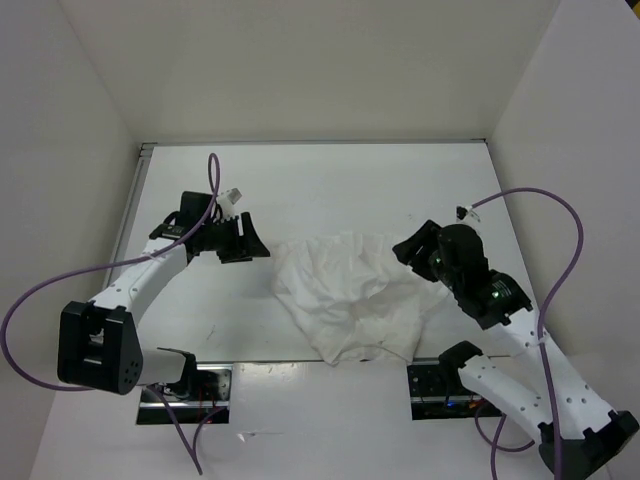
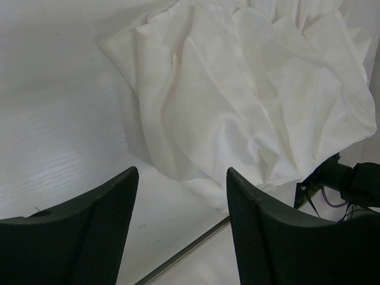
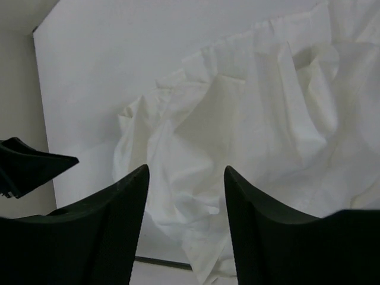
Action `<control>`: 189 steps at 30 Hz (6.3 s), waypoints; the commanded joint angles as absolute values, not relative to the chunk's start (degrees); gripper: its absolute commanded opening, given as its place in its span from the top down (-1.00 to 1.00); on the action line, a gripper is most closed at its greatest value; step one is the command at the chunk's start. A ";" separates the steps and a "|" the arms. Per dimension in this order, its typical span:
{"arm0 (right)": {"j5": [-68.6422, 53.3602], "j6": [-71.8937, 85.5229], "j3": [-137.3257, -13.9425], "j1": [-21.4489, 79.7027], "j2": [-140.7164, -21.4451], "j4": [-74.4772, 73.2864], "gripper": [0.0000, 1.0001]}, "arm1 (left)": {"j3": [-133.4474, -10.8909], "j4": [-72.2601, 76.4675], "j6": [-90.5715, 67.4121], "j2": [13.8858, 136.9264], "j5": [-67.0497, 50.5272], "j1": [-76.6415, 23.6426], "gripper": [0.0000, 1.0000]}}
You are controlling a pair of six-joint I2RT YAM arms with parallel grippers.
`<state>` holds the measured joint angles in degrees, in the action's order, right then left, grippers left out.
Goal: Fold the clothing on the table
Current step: Grab the skirt from the pile, then move the skirt to the center of the board, then flatten the skirt out
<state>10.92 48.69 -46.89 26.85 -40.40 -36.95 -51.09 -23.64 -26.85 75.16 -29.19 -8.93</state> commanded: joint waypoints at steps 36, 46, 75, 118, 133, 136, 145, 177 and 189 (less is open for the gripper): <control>17.22 33.75 -105.82 38.58 -105.90 -37.35 0.60 | -52.82 -23.02 -23.64 77.26 -31.90 -9.32 -0.39; 16.46 33.22 -89.32 37.44 -94.14 -37.18 -0.23 | -52.90 -23.03 -23.64 78.39 -31.38 -9.32 -0.39; 10.89 47.55 -99.23 34.63 -122.96 -34.63 0.07 | -60.03 -19.60 -28.30 82.09 -29.36 -15.03 -0.39; 2.44 37.35 -69.25 8.17 -73.58 -51.75 0.15 | -58.36 -18.54 -27.77 83.67 -31.99 -13.97 -0.39; 15.29 41.40 -65.29 8.70 -83.39 -42.72 0.17 | -59.85 -18.54 -26.72 85.79 -34.28 -14.59 -0.39; 15.91 40.78 -68.01 8.70 -89.90 -41.57 0.17 | -59.85 -18.54 -26.72 85.78 -34.28 -15.12 -0.39; 19.16 40.17 -70.58 8.70 -97.11 -39.38 0.17 | -59.33 -18.54 -27.25 84.73 -34.28 -15.12 -0.39; 21.72 32.00 -73.74 9.23 -108.45 -42.36 0.59 | -59.33 -18.54 -27.25 84.20 -33.75 -15.12 -0.42; 21.71 30.94 -72.42 9.23 -113.03 -42.36 0.60 | -58.80 -18.02 -27.25 84.20 -33.75 -14.59 -0.42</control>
